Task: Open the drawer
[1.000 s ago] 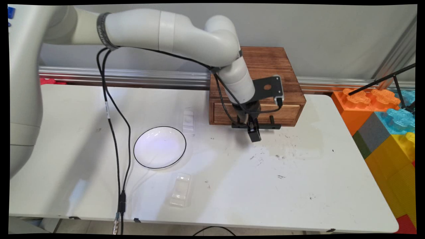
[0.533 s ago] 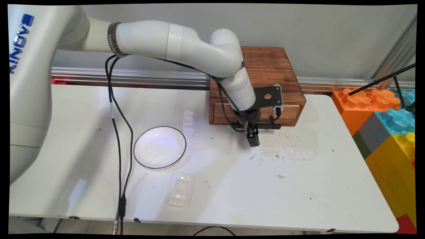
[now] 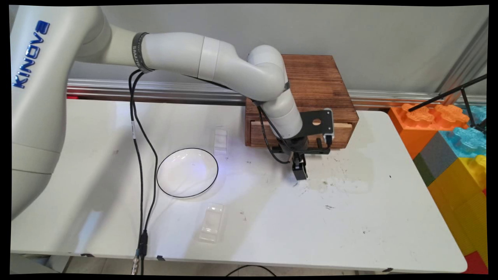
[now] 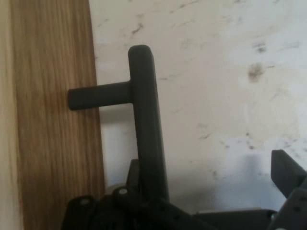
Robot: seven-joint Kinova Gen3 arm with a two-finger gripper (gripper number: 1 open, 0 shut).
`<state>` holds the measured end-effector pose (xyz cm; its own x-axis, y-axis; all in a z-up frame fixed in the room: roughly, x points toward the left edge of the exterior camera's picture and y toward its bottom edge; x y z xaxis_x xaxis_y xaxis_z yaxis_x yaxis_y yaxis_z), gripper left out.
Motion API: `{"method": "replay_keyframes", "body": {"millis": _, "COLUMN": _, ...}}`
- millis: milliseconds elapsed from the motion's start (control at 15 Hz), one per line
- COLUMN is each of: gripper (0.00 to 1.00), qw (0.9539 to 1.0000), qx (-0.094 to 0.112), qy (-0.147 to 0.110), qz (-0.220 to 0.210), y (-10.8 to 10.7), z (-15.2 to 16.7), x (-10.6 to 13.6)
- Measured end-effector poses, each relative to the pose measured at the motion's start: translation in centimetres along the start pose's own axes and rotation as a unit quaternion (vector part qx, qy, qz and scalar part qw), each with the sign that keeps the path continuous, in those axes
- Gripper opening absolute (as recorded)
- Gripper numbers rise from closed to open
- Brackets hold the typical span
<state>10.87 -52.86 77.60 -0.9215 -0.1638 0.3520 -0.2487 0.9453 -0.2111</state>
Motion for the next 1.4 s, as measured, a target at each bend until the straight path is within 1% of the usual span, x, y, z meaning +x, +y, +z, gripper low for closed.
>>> {"method": "replay_keyframes", "body": {"millis": 533, "gripper": 1.00, "qw": 0.9996, "qx": -0.024, "qy": 0.012, "qz": -0.005, "y": 3.4, "z": -0.2, "x": 0.0}}
{"method": "replay_keyframes", "body": {"millis": 1000, "gripper": 1.00, "qw": 0.9982, "qx": -0.049, "qy": 0.031, "qz": -0.015, "y": 7.8, "z": -1.1, "x": 0.1}}
{"method": "replay_keyframes", "body": {"millis": 1400, "gripper": 1.00, "qw": 0.9966, "qx": -0.065, "qy": 0.046, "qz": -0.022, "y": 11.2, "z": -2.0, "x": 0.4}}
